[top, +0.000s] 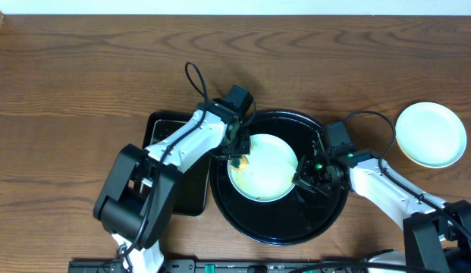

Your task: Clean dirty plates on tray and stack at the side

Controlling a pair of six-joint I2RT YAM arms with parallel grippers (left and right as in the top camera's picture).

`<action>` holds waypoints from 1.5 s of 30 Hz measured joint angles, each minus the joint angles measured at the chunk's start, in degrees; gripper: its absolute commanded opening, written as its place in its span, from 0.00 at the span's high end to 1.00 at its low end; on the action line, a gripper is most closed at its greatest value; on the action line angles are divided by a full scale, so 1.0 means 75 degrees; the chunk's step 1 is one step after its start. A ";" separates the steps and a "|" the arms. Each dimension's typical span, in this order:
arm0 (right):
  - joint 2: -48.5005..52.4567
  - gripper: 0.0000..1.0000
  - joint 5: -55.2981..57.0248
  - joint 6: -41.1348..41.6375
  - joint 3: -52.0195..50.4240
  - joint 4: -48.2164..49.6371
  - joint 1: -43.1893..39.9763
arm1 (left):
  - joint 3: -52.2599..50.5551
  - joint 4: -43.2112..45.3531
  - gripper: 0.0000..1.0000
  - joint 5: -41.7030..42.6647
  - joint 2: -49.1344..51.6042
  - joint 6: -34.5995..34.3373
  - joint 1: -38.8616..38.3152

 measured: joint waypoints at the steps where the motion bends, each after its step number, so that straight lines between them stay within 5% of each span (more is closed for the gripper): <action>1: 0.0000 0.98 -0.0009 0.0000 0.0000 -0.0009 0.0000 | -0.0006 0.0003 0.93 0.0006 -0.0082 0.0017 0.0023; 17: 0.0000 0.98 0.0184 0.0000 -0.0061 -0.0198 -0.0015 | -0.0032 -0.0866 0.92 -0.1020 -0.1212 -0.0067 0.0551; 30: -0.0012 0.99 0.0428 -0.0003 0.0003 -0.0294 -0.0015 | -0.0032 -0.0871 0.92 0.0117 -0.1212 0.0224 0.0350; 45: 0.0166 0.98 0.4234 -0.1230 0.2932 -0.2640 0.0172 | -0.0041 -0.0533 0.93 0.1649 -0.1212 0.0393 0.0382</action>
